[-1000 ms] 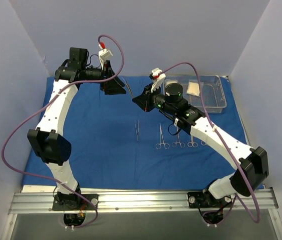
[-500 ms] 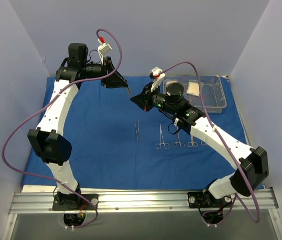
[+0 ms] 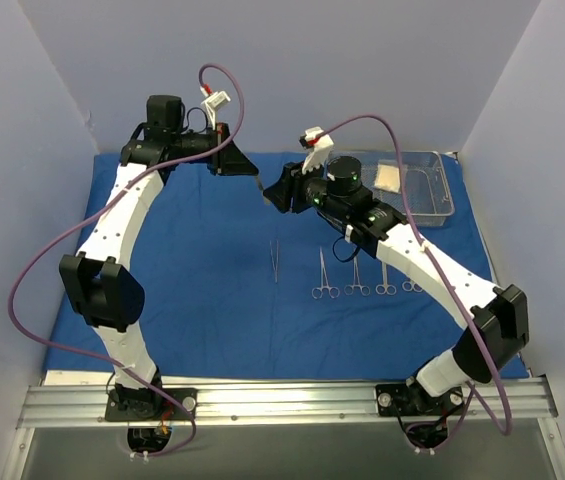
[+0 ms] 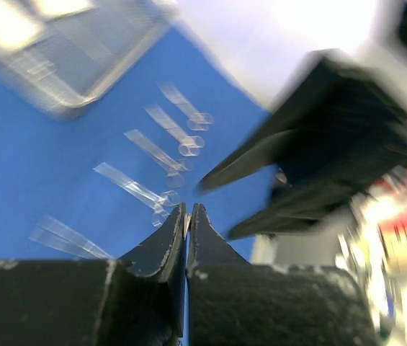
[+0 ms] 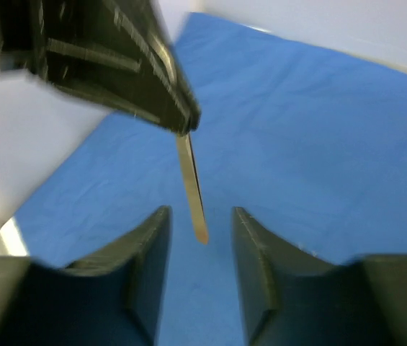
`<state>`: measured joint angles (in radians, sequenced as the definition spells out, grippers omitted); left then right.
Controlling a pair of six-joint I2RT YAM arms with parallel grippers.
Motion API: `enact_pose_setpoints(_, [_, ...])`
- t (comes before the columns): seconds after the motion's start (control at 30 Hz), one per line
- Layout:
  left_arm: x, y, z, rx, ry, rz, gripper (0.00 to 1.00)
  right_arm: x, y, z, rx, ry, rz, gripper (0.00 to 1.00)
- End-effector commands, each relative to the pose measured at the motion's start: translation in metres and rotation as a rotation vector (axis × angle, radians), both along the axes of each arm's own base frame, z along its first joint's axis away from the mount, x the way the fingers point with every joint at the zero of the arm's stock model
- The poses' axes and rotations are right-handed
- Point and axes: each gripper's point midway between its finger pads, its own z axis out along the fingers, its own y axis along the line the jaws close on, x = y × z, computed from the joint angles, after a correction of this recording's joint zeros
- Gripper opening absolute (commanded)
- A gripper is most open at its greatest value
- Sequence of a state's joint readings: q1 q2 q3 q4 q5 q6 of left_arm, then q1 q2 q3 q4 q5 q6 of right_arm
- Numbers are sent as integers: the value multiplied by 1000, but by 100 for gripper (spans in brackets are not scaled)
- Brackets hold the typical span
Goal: Open and lay out the surgical kit
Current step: Place the medical item in the surgical kit.
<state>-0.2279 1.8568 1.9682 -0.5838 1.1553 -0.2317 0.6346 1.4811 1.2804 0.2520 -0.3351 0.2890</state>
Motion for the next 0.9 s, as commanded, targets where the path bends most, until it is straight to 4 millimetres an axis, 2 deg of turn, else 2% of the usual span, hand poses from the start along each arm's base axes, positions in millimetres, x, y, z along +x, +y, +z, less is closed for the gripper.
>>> enact_pose_setpoints(0.0, [35,21,-30,155,128,331,2,26,-16,13,-70,-10,-186,39])
enact_pose_setpoints(0.03, [40,28,-40,203,160,401,2,29,-13,6,-120,-20,-207,44])
enact_pose_setpoints(0.07, [41,36,-54,261,209,463,2,21,-1,5,-150,-30,-207,46])
enact_pose_setpoints(0.1, [51,50,-66,326,219,567,2,26,-7,10,-185,-47,-292,47])
enact_pose_setpoints(0.13, [52,57,-74,353,252,614,2,29,-2,1,-220,-46,-314,47])
enact_pose_setpoints(0.17, [50,61,-81,380,281,641,2,23,7,-2,-237,-54,-307,48])
enact_pose_setpoints(0.2, [53,68,-85,405,293,685,2,25,8,-2,-249,-62,-341,48])
enact_pose_setpoints(0.3, [51,77,-93,436,350,752,2,23,22,-22,-319,-54,-346,47])
enact_pose_setpoints(0.37, [54,84,-95,451,382,827,2,25,31,-27,-347,-69,-355,44])
enact_pose_setpoints(0.47, [47,93,-106,483,488,910,2,20,49,-35,-384,-97,-330,39])
enact_pose_setpoints(0.5, [45,93,-108,485,509,925,2,21,55,-42,-400,-99,-318,39])
enact_pose_setpoints(0.77, [35,95,-119,475,648,998,2,20,89,-54,-412,-135,-265,34])
enact_pose_setpoints(0.87, [34,91,-119,462,668,984,2,20,96,-64,-427,-138,-256,34])
